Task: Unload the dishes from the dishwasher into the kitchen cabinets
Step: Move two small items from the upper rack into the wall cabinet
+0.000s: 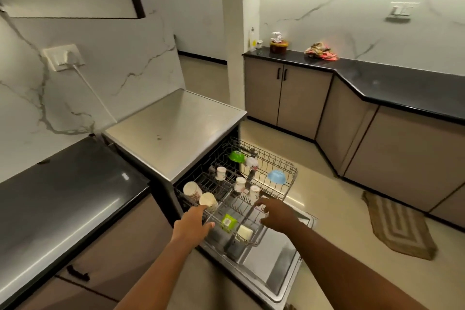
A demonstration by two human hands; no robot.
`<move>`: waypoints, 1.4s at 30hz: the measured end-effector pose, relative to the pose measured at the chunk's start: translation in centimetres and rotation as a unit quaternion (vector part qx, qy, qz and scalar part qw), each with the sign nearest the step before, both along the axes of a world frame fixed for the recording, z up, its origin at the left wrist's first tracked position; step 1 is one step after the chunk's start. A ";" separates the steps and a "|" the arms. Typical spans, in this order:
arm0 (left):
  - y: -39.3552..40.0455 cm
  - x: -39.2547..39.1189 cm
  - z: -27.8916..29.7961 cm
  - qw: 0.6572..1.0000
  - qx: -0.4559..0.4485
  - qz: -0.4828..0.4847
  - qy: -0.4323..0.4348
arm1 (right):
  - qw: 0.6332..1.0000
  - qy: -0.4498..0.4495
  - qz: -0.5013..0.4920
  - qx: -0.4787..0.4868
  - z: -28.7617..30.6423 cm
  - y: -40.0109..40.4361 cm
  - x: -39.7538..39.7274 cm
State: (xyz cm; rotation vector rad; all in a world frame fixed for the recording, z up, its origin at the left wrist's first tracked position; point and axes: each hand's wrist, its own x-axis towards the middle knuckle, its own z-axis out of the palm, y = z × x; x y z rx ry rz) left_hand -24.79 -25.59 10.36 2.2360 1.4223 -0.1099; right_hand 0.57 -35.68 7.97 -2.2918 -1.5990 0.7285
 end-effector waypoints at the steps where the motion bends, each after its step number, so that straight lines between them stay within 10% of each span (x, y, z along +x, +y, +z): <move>1: 0.2 0.4 0.0 1.000 0.002 -0.001 0.001 | 1.000 -0.003 0.000 -0.002 -0.3 0.0 0.5; 21: 5.0 13.3 -5.1 0.994 -0.066 0.083 0.026 | 0.978 -0.055 0.197 -0.052 -7.0 7.2 12.1; 42: 12.4 18.1 -26.9 0.977 -0.177 0.119 0.007 | 0.956 -0.044 0.281 -0.077 -28.0 14.8 6.8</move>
